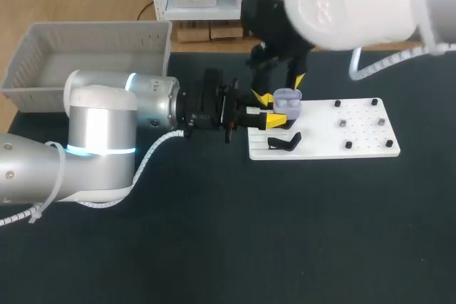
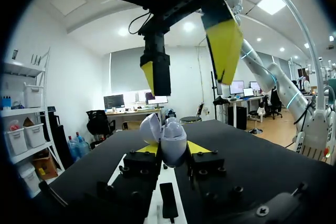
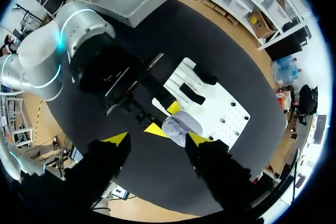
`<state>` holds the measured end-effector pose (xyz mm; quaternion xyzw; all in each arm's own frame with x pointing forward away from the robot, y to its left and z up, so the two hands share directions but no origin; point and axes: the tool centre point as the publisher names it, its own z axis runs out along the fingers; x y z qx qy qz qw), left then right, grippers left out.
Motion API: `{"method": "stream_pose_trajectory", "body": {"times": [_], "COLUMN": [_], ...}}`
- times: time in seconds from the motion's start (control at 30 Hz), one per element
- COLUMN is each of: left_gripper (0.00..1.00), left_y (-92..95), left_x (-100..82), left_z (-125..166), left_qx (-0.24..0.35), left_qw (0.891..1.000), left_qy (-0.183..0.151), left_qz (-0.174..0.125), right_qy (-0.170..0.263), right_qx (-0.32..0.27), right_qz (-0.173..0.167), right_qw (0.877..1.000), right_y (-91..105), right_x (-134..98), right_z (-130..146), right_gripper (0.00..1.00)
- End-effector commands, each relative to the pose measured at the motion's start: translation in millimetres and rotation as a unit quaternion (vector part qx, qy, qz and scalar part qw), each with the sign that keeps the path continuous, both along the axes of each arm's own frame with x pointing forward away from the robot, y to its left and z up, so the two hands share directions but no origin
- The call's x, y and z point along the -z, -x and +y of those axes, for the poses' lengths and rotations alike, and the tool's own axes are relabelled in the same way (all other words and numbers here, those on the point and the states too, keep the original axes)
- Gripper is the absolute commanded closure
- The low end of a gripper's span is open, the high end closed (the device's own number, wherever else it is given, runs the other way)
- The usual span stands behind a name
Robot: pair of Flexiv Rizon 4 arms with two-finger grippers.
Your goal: Pick up each earbud case from the left stands, insert the matching earbuds, close the lid, and place the case in the box.
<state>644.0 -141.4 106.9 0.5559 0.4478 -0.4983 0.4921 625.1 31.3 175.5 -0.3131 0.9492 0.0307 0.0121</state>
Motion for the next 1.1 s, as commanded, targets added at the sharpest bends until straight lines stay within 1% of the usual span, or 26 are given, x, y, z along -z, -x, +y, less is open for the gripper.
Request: {"method": "stream_pose_trajectory", "body": {"times": [0.03,0.1,0.2,0.23,0.4,0.5,0.57,0.63,0.7,0.8,0.93,1.1], "left_gripper": [1.00,1.00,1.00,1.00,1.00,1.00,1.00,1.00,1.00,1.00,1.00,1.00], "left_y": [1.3,1.3,1.3,1.3,1.3,1.3,1.3,1.3,1.3,1.3,1.3,1.3], "left_x": [0.6,0.6,0.6,0.6,0.6,0.6,0.6,0.6,0.6,0.6,0.6,0.6], "left_z": [0.0,0.0,0.0,0.0,0.0,0.0,0.0,0.0,0.0,0.0,0.0,0.0], "left_qx": [-0.003,-0.003,-0.003,-0.003,-0.003,-0.003,-0.003,-0.003,-0.003,-0.003,-0.003,-0.003], "left_qw": [1.000,1.000,1.000,1.000,1.000,1.000,1.000,1.000,1.000,1.000,1.000,1.000], "left_qy": [0.001,0.001,0.001,0.001,0.001,0.001,0.001,0.001,0.001,0.001,0.001,0.001], "left_qz": [-0.001,-0.001,-0.001,-0.001,-0.001,-0.001,-0.001,-0.001,-0.001,-0.001,-0.001,-0.001], "right_qy": [-0.002,0.004,0.003,-0.004,0.008,-0.009,-0.006,-0.011,-0.004,-0.003,-0.001,0.003], "right_qx": [0.037,0.082,0.142,0.161,0.221,0.248,0.261,0.267,0.268,0.264,0.248,0.228], "right_qz": [-0.025,-0.038,-0.053,-0.055,-0.065,-0.058,-0.056,-0.046,-0.043,-0.028,-0.011,0.002], "right_qw": [0.999,0.996,0.988,0.985,0.973,0.967,0.964,0.962,0.962,0.964,0.969,0.974], "right_y": [0.6,-9.3,-24.1,-29.0,-48.5,-58.9,-64.6,-70.2,-73.5,-74.5,-67.4,-52.9], "right_x": [-15.0,-17.0,-16.7,-15.5,-5.2,2.4,7.7,14.1,19.2,27.4,36.5,38.8], "right_z": [-16.2,-22.4,-29.4,-31.8,-38.4,-45.5,-50.0,-54.6,-56.6,-58.0,-54.6,-51.5], "right_gripper": [0.00,0.00,0.00,0.00,0.00,0.00,0.00,0.00,0.00,0.00,0.00,0.00]}}
